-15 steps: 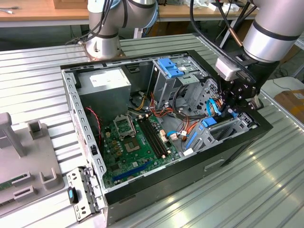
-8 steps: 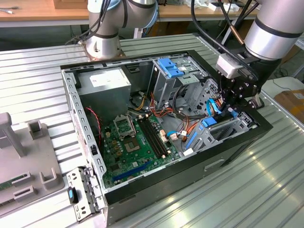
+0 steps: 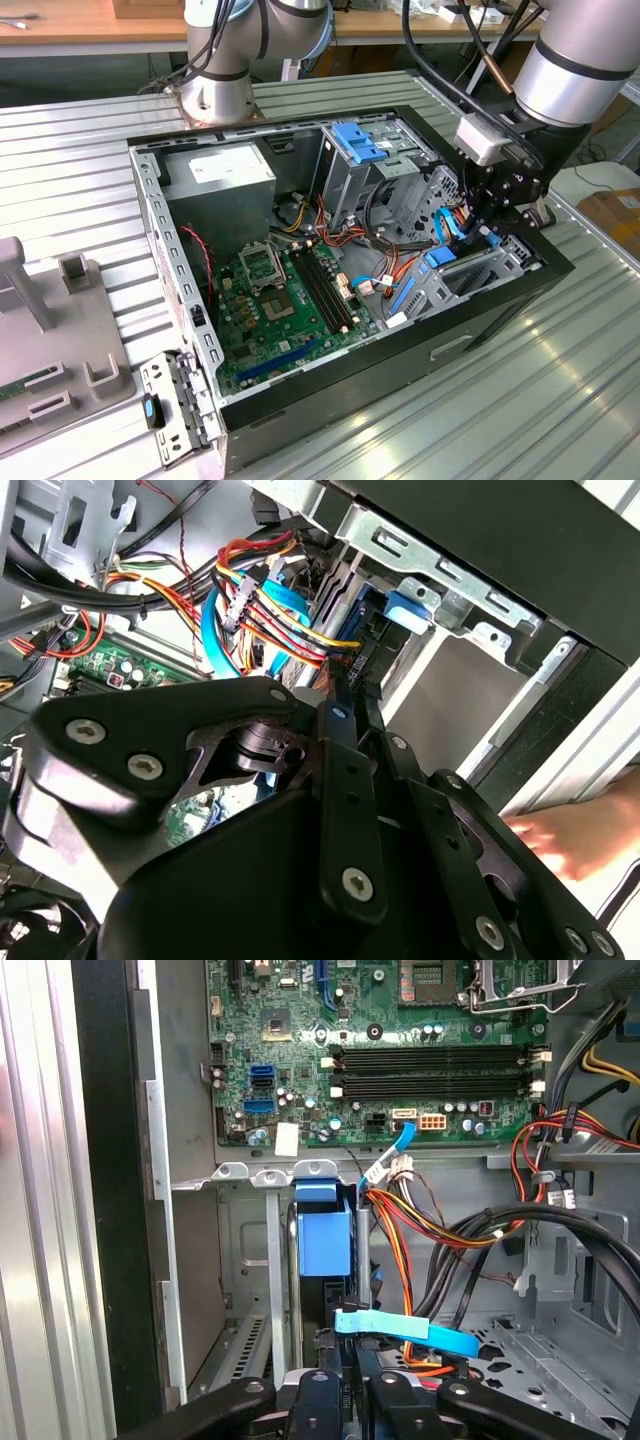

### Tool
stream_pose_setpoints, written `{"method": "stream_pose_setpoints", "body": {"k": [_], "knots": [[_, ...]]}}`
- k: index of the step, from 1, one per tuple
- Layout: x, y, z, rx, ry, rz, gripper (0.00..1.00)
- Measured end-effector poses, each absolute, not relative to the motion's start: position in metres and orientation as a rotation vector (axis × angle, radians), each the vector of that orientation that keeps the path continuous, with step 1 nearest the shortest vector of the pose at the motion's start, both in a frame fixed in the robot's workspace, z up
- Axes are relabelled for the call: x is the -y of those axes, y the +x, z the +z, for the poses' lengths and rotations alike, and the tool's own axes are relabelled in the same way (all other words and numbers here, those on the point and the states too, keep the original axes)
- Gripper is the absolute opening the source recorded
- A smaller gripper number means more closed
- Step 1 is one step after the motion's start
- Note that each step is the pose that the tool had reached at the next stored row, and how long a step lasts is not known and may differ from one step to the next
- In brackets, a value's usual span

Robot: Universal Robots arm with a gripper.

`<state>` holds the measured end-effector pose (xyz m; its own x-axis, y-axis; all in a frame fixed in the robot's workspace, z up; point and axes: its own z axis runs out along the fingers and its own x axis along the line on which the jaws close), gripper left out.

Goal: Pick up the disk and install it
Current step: 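Insert the first disk wire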

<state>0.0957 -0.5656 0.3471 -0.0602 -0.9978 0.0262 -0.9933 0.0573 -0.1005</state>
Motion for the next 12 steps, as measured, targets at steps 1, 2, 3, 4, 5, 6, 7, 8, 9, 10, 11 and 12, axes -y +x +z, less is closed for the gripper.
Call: {"method": "stream_pose_setpoints", "body": {"k": [1, 2, 3, 4, 5, 6, 7, 8, 9, 10, 11, 12], "knots": [[0.5655, 0.0957, 0.3471, -2.246, -2.12, -0.141, 0.17], [0.5655, 0.0957, 0.3471, -2.245, -2.121, -0.141, 0.17], [0.5655, 0.0957, 0.347, -2.243, -2.123, -0.141, 0.17], [0.5655, 0.0957, 0.3468, -2.241, -2.124, -0.141, 0.17], [0.5657, 0.0958, 0.3465, -2.24, -2.126, -0.141, 0.17], [0.5657, 0.0957, 0.3464, -2.238, -2.128, -0.141, 0.17], [0.5657, 0.0957, 0.3464, -2.237, -2.129, -0.141, 0.17], [0.5657, 0.0957, 0.3463, -2.236, -2.13, -0.141, 0.17], [0.5657, 0.0958, 0.3459, -2.235, -2.13, -0.14, 0.17], [0.5657, 0.0958, 0.3452, -2.235, -2.131, -0.14, 0.17], [0.5657, 0.0958, 0.3447, -2.234, -2.131, -0.14, 0.17], [0.5657, 0.0958, 0.344, -2.234, -2.132, -0.14, 0.17]]}}
